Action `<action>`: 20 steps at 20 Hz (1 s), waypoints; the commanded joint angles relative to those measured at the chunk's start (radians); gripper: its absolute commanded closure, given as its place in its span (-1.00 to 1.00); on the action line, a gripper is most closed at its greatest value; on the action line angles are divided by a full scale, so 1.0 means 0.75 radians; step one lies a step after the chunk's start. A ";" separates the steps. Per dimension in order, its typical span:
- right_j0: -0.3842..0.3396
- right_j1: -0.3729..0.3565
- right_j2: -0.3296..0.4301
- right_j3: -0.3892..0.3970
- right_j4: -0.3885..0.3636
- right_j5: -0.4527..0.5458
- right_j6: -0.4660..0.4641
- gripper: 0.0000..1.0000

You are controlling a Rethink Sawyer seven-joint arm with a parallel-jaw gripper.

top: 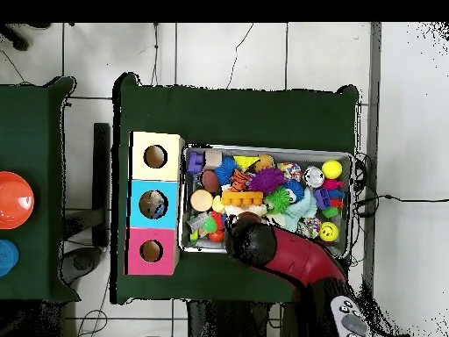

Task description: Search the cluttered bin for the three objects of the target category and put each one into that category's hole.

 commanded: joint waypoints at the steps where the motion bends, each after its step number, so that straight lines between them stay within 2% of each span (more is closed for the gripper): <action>1: -0.176 0.073 0.164 0.071 -0.025 -0.201 0.190 -1.00; 3: -0.245 0.153 0.204 0.112 -0.055 -0.323 0.209 -1.00; 6: -0.297 0.259 0.219 0.093 -0.102 -0.412 0.202 -1.00; 12: -0.339 0.331 0.270 0.062 -0.127 -0.445 0.201 -1.00; 15: -0.363 0.403 0.306 0.066 -0.144 -0.526 0.229 -1.00; 18: -0.347 0.401 0.293 0.064 -0.157 -0.547 0.235 -1.00; 20: -0.323 0.360 0.270 0.100 -0.136 -0.553 0.269 -1.00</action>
